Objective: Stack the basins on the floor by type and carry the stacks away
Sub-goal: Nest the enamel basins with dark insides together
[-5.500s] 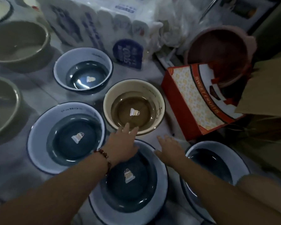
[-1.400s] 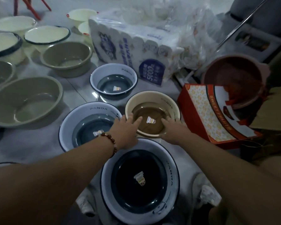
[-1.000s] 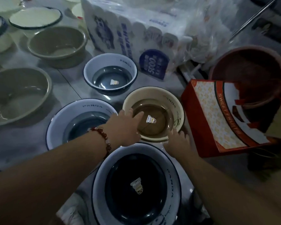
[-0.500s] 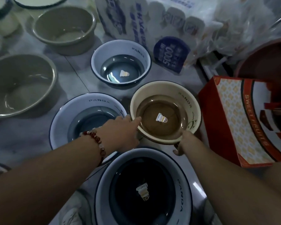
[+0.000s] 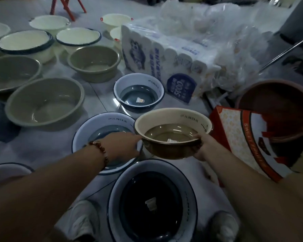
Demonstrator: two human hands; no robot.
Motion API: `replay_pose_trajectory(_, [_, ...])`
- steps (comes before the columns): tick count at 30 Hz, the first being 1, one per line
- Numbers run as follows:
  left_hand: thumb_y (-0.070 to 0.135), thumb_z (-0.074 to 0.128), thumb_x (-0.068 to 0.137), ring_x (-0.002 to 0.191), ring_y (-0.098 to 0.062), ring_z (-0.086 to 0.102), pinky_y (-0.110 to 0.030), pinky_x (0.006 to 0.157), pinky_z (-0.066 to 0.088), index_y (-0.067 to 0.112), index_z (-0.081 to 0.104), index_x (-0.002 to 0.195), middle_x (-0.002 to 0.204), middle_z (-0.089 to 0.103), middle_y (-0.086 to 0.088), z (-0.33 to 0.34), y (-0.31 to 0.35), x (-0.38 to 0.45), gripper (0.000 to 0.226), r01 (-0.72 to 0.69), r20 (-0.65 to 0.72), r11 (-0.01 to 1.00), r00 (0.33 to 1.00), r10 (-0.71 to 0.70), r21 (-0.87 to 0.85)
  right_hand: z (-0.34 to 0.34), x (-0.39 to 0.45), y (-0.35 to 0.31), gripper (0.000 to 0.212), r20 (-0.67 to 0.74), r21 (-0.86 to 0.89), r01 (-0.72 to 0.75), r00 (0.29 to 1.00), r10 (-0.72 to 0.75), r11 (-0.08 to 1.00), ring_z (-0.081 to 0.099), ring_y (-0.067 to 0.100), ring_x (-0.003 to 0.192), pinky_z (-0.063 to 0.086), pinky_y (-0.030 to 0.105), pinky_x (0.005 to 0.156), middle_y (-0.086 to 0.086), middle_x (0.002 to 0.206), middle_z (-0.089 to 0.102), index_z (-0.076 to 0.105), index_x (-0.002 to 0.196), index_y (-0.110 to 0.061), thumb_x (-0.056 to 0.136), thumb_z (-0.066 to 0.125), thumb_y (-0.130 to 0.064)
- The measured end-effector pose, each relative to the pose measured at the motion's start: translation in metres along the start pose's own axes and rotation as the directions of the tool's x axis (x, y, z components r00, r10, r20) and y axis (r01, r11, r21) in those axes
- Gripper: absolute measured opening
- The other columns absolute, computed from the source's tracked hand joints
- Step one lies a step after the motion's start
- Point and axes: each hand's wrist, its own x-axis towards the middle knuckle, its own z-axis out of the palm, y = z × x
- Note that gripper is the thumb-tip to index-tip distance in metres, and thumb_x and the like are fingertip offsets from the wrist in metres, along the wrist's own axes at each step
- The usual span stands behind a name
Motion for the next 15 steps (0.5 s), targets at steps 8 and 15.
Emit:
replay_pose_trajectory(8, [0.038,0.043,0.104,0.132,-0.020,0.047,-0.025,0.104,0.032,0.020,0.048,0.143,0.145,0.050,0.000,0.020,-0.025,-0.070,0.044,0.098,-0.001,0.855,0.993,-0.115,-0.509,-0.059,-0.077,-0.004,0.005,0.098,-0.068,0.082,0.992,-0.076,0.994,0.063,0.019,0.075,0.051,0.033,0.064,0.006,0.085,0.066,0.060,0.089,-0.009,0.085,0.057,-0.008])
replay_pose_trajectory(15, [0.070,0.048,0.089,0.090,-0.025,0.066,-0.027,0.058,0.056,0.017,0.064,0.118,0.111,0.066,-0.007,0.028,-0.022,-0.084,0.063,0.253,0.263,-0.075,0.949,-0.176,-0.965,-0.091,-0.113,0.011,0.022,0.201,-0.150,0.101,0.977,-0.070,0.984,0.062,0.032,0.088,0.051,0.040,0.087,0.018,0.094,0.066,0.061,0.101,0.001,0.081,0.055,-0.005])
